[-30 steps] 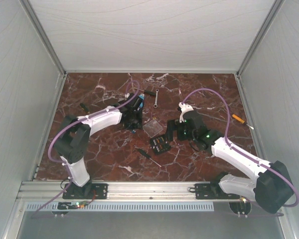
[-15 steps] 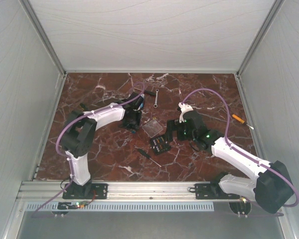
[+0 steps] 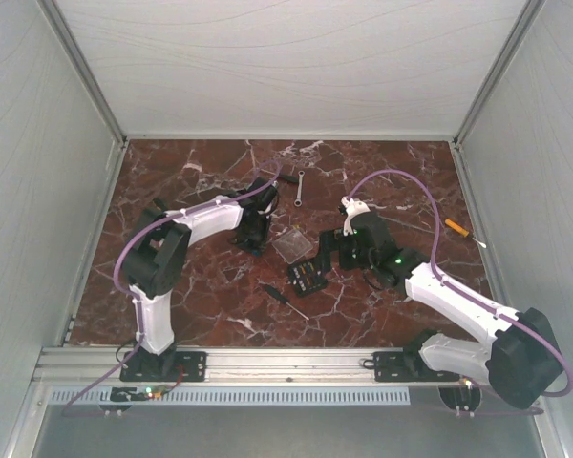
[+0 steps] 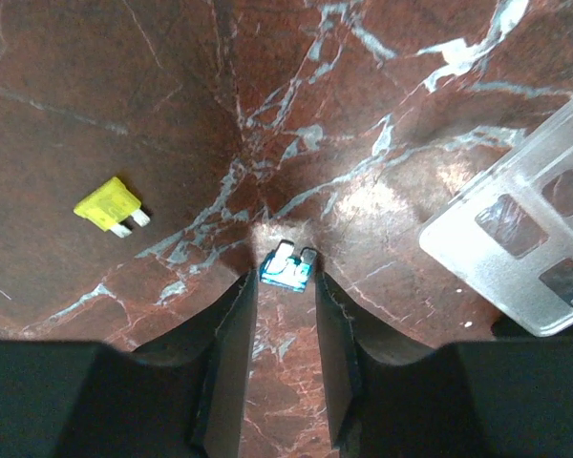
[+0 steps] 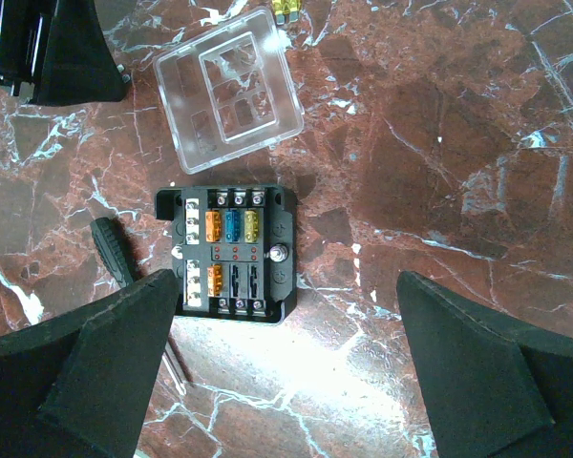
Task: Snap on the fuse box
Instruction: Pick up the fuse from the center of the board.
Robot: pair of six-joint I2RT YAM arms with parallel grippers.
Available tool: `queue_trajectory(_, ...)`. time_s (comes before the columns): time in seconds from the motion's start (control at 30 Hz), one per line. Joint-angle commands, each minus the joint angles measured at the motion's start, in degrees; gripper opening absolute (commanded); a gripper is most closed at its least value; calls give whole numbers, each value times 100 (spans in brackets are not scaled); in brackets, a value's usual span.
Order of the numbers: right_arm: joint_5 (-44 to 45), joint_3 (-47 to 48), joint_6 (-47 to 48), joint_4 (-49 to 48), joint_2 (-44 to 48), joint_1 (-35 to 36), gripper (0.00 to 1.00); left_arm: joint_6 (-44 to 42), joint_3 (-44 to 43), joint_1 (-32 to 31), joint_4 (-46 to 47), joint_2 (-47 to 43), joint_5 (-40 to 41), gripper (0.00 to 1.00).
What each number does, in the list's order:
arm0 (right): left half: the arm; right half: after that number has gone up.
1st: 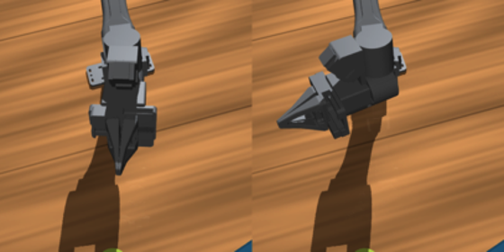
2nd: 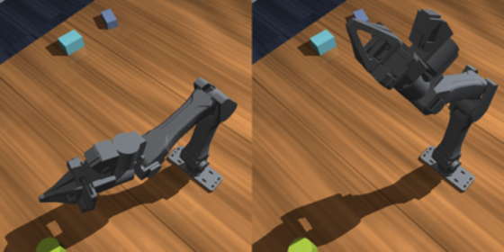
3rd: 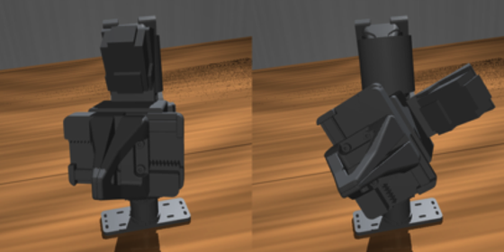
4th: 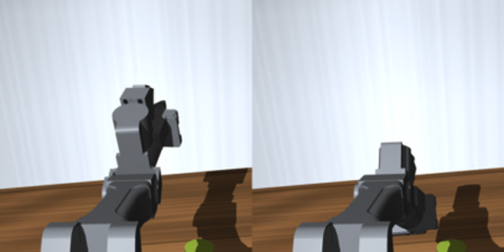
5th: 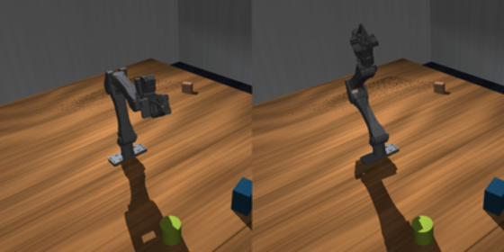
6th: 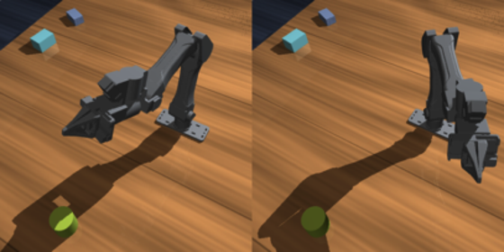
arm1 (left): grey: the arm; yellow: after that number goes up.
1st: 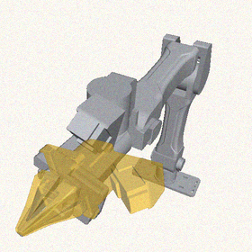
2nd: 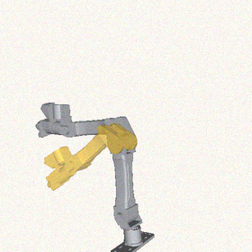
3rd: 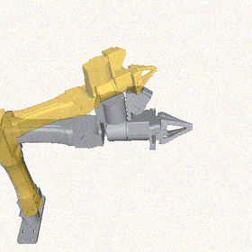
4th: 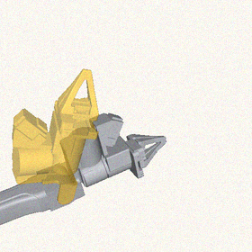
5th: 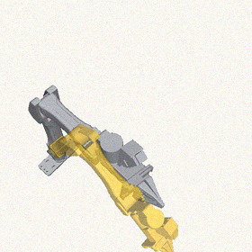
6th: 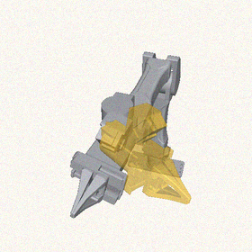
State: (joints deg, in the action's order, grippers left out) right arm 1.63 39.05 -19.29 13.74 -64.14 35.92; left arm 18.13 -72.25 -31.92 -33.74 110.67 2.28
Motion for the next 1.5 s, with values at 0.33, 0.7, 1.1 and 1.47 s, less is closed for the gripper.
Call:
queue_trajectory(0.33, -10, -38, 38, -159, 15, -28, 98, 99, -420, -136, -413, 181, 71, 32)
queue_trajectory(0.7, -10, -48, 35, -156, 51, -32, 98, 81, -666, -235, -473, 357, 537, 40)
queue_trajectory(1.1, -25, -71, 34, -165, 53, -32, 98, -122, -653, -156, -394, 471, 132, 40)
queue_trajectory(1.47, -51, -50, 32, -170, 16, -25, 98, -39, -348, -315, -419, 154, -464, 37)
